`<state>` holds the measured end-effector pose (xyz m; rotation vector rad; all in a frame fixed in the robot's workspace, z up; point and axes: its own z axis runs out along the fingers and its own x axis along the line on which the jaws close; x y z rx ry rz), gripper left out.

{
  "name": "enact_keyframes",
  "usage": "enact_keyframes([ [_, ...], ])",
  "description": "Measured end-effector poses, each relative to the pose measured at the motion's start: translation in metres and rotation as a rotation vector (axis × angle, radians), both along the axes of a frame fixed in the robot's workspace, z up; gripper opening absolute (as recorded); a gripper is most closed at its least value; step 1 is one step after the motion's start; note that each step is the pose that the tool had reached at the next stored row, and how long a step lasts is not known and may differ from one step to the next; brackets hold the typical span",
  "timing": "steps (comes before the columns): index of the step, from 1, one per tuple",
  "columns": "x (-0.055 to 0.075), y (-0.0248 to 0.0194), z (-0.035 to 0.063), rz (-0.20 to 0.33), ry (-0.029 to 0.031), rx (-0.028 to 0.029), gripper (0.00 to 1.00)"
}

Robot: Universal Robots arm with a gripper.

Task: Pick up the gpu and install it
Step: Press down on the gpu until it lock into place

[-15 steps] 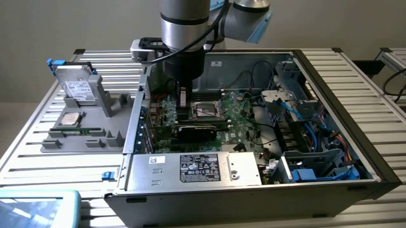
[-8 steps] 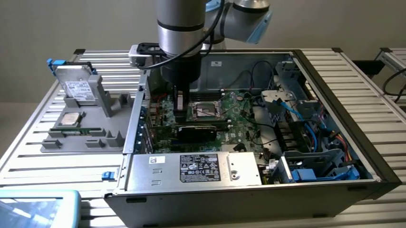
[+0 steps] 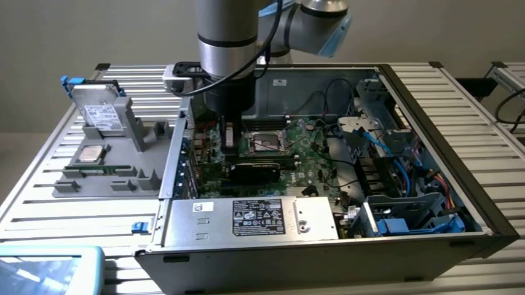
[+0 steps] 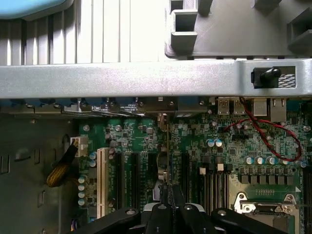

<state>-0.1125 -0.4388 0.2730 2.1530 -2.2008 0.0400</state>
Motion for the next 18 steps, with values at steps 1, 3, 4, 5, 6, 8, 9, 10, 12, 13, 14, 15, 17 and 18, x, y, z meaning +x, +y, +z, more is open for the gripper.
enact_keyframes([
  [1, -0.001, 0.0000, -0.0010, 0.000, -0.0025, -0.0009, 0.12],
  [3, -0.002, 0.0000, -0.0038, 0.000, -0.0049, -0.0018, 0.12],
  [4, -0.002, 0.0000, -0.0054, 0.000, -0.0054, -0.0024, 0.12],
  [5, -0.002, -0.0001, -0.0067, 0.000, -0.0052, -0.0037, 0.12],
  [6, -0.002, -0.0002, -0.0083, 0.001, -0.0058, -0.0042, 0.12],
  [8, -0.002, -0.0001, -0.0099, 0.000, -0.0059, -0.0039, 0.12],
  [9, -0.002, 0.0002, -0.0078, 0.000, -0.0062, -0.0027, 0.12],
  [10, -0.001, 0.0001, -0.0041, -0.001, -0.0060, -0.0020, 0.12],
  [12, 0.002, -0.0014, 0.0048, 0.000, -0.0020, -0.0042, 0.12],
  [13, 0.004, -0.0024, 0.0058, 0.000, -0.0005, -0.0042, 0.12],
  [14, 0.008, -0.0038, 0.0057, 0.000, 0.0011, -0.0041, 0.12],
  [15, 0.012, -0.0054, 0.0058, 0.000, 0.0021, -0.0043, 0.12],
  [17, 0.019, -0.0076, 0.0051, 0.000, 0.0024, -0.0042, 0.12],
  [18, 0.023, -0.0083, 0.0042, 0.000, 0.0024, -0.0043, 0.12],
])
